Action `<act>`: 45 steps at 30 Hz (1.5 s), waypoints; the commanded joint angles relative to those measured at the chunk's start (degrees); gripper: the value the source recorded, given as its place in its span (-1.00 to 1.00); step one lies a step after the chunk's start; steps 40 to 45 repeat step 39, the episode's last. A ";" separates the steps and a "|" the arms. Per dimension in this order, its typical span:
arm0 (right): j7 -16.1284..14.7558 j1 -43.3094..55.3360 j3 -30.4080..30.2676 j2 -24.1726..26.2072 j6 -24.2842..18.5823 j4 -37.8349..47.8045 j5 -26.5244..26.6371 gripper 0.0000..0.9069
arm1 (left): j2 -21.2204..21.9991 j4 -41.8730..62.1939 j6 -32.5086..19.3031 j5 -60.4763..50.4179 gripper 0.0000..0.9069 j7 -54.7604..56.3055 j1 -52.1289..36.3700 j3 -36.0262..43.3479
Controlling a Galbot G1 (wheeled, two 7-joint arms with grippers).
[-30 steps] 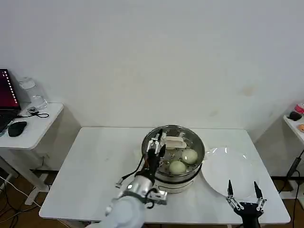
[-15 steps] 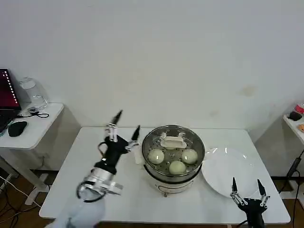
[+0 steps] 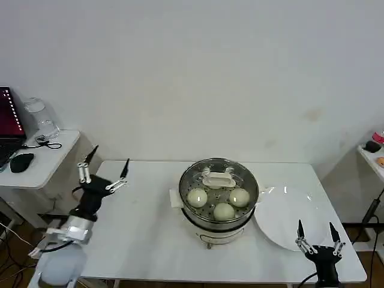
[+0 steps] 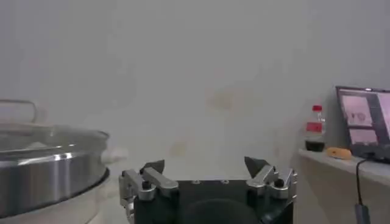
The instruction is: Take steamed baozi put them in steamer then cover it.
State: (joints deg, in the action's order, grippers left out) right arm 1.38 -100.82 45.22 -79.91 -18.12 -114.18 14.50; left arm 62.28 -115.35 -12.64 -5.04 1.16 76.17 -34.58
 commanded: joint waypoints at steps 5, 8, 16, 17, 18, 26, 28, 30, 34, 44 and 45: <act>0.37 1.06 0.03 1.49 0.14 1.56 1.36 1.00 | 5.00 10.83 -18.58 19.90 0.98 -10.99 11.27 -14.52; 0.32 1.15 -0.10 1.38 0.02 1.93 1.35 1.00 | 5.51 11.76 -20.08 19.69 1.00 -11.19 12.30 -14.86; 0.06 1.01 -0.41 1.01 -0.06 3.33 0.80 1.00 | 7.43 13.64 -23.14 19.44 1.00 -12.77 14.38 -14.75; 0.03 1.02 -0.51 0.96 -0.06 3.41 0.79 1.00 | 7.66 13.79 -23.24 19.45 1.00 -12.83 14.58 -14.70; -0.02 1.12 -0.64 0.90 -0.06 3.50 0.75 1.00 | 8.08 13.95 -23.43 19.56 1.00 -12.86 14.82 -14.62; -0.21 2.01 -1.79 0.61 0.20 4.61 0.08 1.00 | 10.00 14.44 -23.78 19.32 1.00 -12.96 15.57 -14.19; -0.28 2.09 -1.91 0.43 0.21 4.71 0.10 1.00 | 10.17 14.41 -23.77 19.22 1.00 -12.96 15.75 -14.10; -0.37 2.10 -2.03 0.32 0.16 4.87 0.10 1.00 | 10.29 14.68 -23.80 19.16 1.00 -12.94 15.85 -14.08; -0.67 2.27 -2.18 0.12 -0.37 5.14 -0.11 1.00 | 10.98 15.11 -23.82 19.06 1.00 -12.69 16.25 -14.06; -1.34 2.31 -2.43 0.12 -0.54 5.10 -0.29 1.00 | 11.35 15.99 -24.78 17.07 1.00 -12.55 16.60 -13.68; -1.34 2.31 -2.43 0.12 -0.54 5.10 -0.29 1.00 | 11.35 15.99 -24.78 17.07 1.00 -12.55 16.60 -13.68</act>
